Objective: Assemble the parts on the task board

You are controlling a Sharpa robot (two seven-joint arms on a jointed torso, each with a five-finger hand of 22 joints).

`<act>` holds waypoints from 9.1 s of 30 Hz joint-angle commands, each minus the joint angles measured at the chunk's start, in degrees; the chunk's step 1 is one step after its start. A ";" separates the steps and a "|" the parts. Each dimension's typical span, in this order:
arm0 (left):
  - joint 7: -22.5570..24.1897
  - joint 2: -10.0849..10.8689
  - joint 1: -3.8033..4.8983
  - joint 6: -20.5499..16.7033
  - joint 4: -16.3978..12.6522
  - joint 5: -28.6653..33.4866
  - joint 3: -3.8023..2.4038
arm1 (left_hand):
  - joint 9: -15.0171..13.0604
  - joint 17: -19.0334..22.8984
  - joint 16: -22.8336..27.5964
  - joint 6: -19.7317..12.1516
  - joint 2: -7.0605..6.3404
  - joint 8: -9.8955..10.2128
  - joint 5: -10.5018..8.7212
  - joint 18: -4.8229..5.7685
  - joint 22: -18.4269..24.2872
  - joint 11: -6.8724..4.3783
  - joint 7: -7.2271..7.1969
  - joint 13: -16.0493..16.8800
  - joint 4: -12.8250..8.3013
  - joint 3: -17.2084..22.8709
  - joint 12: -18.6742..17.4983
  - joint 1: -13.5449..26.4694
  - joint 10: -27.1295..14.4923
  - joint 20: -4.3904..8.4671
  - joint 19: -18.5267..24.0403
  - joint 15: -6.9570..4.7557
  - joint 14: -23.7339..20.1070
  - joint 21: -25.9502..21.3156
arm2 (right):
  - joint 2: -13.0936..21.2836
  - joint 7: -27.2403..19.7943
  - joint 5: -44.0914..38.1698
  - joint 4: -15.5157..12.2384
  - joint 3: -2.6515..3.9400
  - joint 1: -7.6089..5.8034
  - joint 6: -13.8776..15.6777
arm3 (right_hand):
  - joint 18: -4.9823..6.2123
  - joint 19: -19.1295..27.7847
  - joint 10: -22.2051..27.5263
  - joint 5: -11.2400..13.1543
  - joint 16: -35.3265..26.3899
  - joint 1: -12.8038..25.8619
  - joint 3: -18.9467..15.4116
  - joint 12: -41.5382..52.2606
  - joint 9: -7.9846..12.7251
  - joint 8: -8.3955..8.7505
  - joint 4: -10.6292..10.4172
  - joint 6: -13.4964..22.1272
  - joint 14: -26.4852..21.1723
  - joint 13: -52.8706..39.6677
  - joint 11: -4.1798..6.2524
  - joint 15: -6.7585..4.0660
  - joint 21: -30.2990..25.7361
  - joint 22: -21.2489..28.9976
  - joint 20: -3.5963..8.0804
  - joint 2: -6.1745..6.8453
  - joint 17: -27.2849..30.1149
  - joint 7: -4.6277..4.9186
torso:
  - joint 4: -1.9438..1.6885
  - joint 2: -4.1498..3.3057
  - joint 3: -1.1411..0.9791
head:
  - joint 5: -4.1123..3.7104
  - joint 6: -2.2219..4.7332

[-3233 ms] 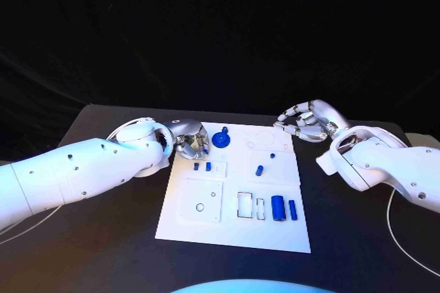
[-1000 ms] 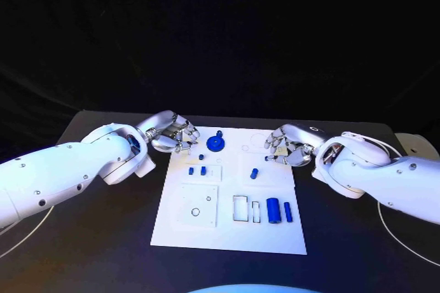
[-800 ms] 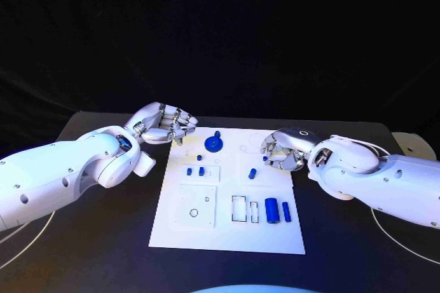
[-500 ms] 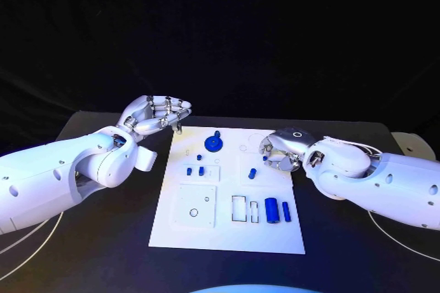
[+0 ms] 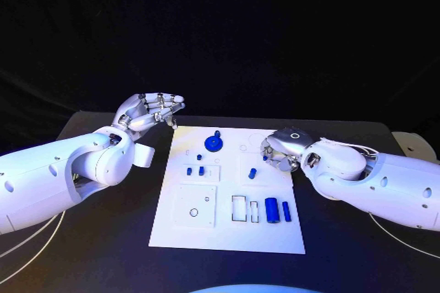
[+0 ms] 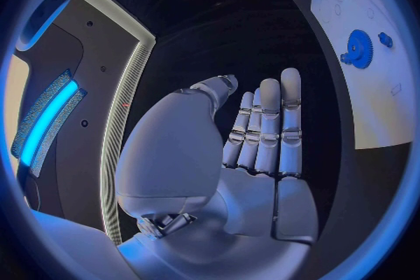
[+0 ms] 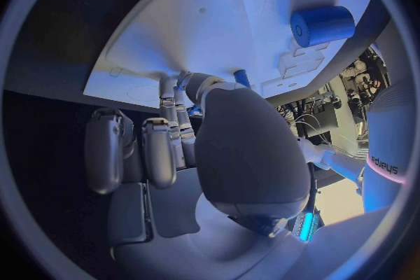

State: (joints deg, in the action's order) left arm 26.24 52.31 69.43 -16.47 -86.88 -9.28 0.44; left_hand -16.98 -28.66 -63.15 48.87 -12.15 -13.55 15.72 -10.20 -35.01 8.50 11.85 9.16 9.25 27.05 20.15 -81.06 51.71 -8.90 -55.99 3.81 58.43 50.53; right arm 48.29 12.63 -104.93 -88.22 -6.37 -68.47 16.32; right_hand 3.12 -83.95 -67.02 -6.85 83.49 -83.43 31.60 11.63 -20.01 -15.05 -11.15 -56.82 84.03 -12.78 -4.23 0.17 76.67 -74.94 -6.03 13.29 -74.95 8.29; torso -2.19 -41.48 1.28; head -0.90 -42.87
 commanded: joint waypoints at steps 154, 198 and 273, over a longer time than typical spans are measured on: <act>-3.32 -1.37 0.01 0.94 0.70 1.33 0.02 | 0.61 1.99 1.47 -1.16 0.13 -0.55 0.23 -0.34 0.59 0.66 0.90 -0.47 -2.78 1.53 1.41 -1.45 -4.19 -0.14 0.00 0.52 -1.38 -0.94 | -10.80 -4.16 7.01 -7.77 0.45 10.37 10.44 | -0.70 -1.50 -6.38 0.34 0.35 5.31 5.97 -3.71 -3.36 -2.59 8.44 -3.26 3.04 0.81 1.37 -1.60 2.61 -9.49 1.52 -3.75 -0.45 -1.27 | -0.02 0.05 0.18 | 11.54 -3.78; -3.64 -1.23 0.02 0.84 0.63 1.28 0.02 | 0.67 2.08 1.47 -1.39 0.16 -0.52 0.24 -0.34 0.59 0.72 0.97 -0.48 -2.85 1.52 1.54 -1.34 -4.47 -0.20 0.08 0.57 -1.46 -0.96 | -11.55 -1.37 6.26 -6.62 0.36 10.33 7.51 | -0.43 -0.93 -4.80 -0.68 0.37 10.01 3.49 -5.77 -2.39 1.04 7.42 2.62 3.04 0.74 0.13 -0.54 1.15 -8.93 0.68 -1.49 -0.50 0.08 | 0.02 0.00 0.12 | 11.62 -3.91; -4.17 -0.38 -0.06 1.82 0.82 1.18 0.34 | 0.69 2.29 1.46 -1.49 0.30 -0.74 0.21 -0.35 0.59 0.77 0.98 -0.46 -3.05 1.50 1.99 -1.13 -4.94 -0.31 0.25 0.66 -1.68 -1.00 | 1.98 1.43 5.39 -9.65 1.44 2.15 -0.88 | -0.22 -1.19 -3.64 3.93 -0.54 3.93 0.21 -4.81 -2.37 2.20 4.66 -2.34 2.75 4.72 0.58 -1.01 -0.87 -8.67 1.08 -5.13 1.70 -0.87 | 0.08 0.05 0.11 | 6.19 -1.18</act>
State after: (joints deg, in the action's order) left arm 21.92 52.02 69.36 -15.53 -86.00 -8.10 0.81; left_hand -16.35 -26.44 -62.05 47.71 -11.69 -13.95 15.72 -10.20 -34.51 9.31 12.16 8.74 6.48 28.55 21.93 -82.42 47.21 -9.22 -56.10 4.42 57.01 49.86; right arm 50.21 13.21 -97.77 -98.03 -4.95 -66.32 14.84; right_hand 3.10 -83.81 -69.47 -2.77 82.70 -79.05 31.41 7.10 -22.32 -12.63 -6.76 -58.96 84.03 -8.23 -4.57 -0.44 75.72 -74.94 -5.32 7.83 -73.23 7.16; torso -2.12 -41.44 1.42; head 5.33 -44.07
